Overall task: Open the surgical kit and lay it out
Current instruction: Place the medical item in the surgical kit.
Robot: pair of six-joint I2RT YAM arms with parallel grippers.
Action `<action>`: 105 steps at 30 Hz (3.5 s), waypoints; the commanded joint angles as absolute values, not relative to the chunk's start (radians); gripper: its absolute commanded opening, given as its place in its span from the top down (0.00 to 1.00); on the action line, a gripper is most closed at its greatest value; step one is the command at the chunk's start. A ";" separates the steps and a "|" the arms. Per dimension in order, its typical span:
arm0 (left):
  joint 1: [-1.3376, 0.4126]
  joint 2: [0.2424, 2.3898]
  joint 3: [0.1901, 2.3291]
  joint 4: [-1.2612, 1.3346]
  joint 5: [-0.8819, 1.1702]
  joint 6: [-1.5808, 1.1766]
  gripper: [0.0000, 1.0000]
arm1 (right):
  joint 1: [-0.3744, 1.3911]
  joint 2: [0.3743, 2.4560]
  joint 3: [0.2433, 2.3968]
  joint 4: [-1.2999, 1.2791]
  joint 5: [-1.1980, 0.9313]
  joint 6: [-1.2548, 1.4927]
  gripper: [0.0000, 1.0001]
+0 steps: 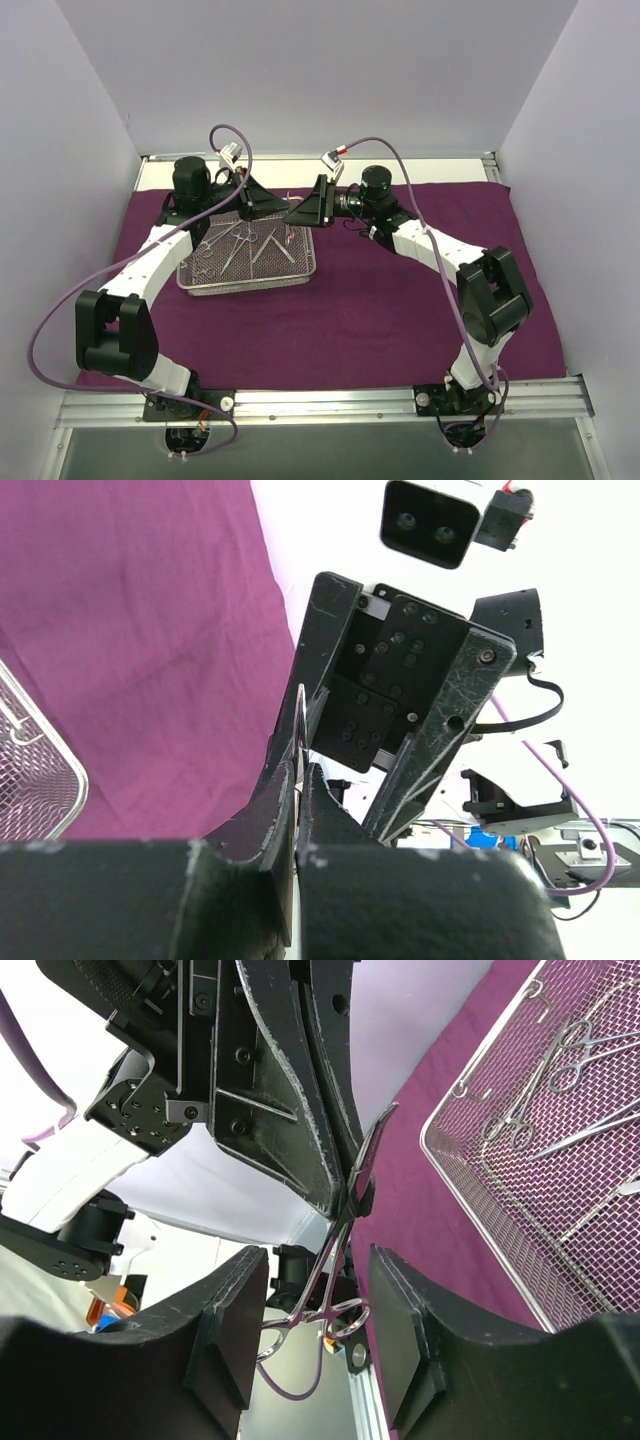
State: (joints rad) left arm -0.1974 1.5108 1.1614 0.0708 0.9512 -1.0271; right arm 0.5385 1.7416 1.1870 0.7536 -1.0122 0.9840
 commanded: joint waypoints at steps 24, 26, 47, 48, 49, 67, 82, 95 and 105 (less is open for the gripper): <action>-0.167 1.470 1.146 0.092 0.943 -0.974 0.26 | 0.560 1.689 1.281 0.330 -0.934 0.717 1.00; -0.140 1.457 1.169 -0.033 0.917 -0.880 0.06 | 0.551 1.677 1.298 0.218 -0.853 0.612 1.00; -0.126 1.333 1.243 -0.778 0.312 -0.284 0.06 | 0.060 1.637 1.188 -0.572 0.489 0.114 1.00; -0.126 1.324 1.221 -0.769 0.295 -0.291 0.06 | 0.031 1.629 1.171 -0.546 0.489 0.107 1.00; -0.126 1.312 1.216 -0.762 0.270 -0.293 0.06 | 0.006 1.617 1.151 -0.532 0.483 0.097 1.00; -0.193 1.270 1.243 -0.816 0.216 -0.245 0.05 | -0.106 1.874 1.163 -0.413 0.597 0.011 1.00; -0.181 1.296 1.218 -0.775 0.264 -0.267 0.05 | -0.101 1.928 1.201 -0.433 0.583 0.058 0.93; -0.170 1.307 1.200 -0.764 0.285 -0.268 0.06 | -0.084 1.942 1.215 -0.451 0.537 0.081 0.69; -0.170 1.341 1.209 -0.767 0.291 -0.264 0.06 | -0.081 1.865 1.195 -0.431 0.476 0.066 0.66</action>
